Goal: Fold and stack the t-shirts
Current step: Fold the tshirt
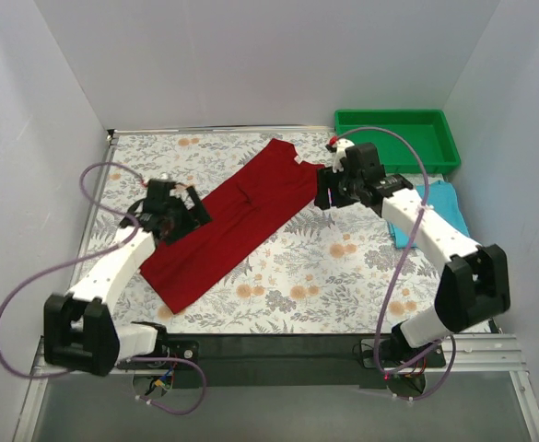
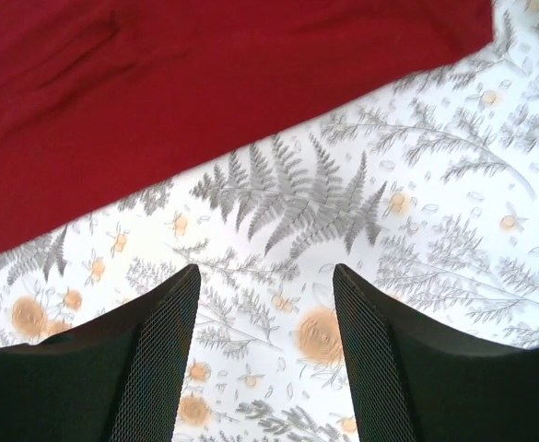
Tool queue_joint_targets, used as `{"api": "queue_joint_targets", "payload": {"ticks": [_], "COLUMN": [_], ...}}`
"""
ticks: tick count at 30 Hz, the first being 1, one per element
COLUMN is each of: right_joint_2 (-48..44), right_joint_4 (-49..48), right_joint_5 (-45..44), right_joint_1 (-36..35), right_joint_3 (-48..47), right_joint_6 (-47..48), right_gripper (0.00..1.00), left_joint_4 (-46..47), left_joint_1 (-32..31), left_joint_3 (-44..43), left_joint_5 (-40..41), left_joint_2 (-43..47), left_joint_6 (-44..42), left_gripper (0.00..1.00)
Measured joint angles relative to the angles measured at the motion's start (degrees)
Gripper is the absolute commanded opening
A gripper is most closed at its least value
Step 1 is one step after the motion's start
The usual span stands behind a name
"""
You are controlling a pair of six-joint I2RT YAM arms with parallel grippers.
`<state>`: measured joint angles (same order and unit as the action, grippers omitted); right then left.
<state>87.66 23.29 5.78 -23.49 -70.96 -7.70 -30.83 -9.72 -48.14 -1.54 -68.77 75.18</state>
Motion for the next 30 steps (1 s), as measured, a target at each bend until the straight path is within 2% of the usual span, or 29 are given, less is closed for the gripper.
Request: {"api": "queue_joint_targets", "payload": {"ticks": [7,11,15,18,30], "right_joint_2": [-15.1,-22.6,-27.6,-29.0,-28.6], "right_joint_4": [1.2,2.4,2.5,2.7,2.3], "right_joint_5": [1.3,2.0,3.3,4.5,11.5], "right_joint_1": [-0.5,-0.5,-0.5,-0.5,-1.6], "right_joint_3": [17.5,22.6,25.0,25.9,28.4], "right_joint_6": [-2.6,-4.6,-5.6,-5.7,-4.7], "right_gripper": [0.57,0.71,0.76,0.77,0.74], "left_joint_4": [5.5,8.7,11.1,12.4,16.1], "left_joint_1": [-15.3,-19.9,-22.4,-23.4,-23.9], "left_joint_3": [-18.6,-32.3,-43.6,-49.6,-62.0], "left_joint_5": [6.9,10.2,12.1,13.0,17.9], "left_joint_2": [-24.8,-38.3,-49.3,-56.1,-70.1], "left_joint_6": [-11.7,-19.1,-25.1,-28.0,-30.3], "left_gripper": [0.86,0.84,0.81,0.75,0.58]}}
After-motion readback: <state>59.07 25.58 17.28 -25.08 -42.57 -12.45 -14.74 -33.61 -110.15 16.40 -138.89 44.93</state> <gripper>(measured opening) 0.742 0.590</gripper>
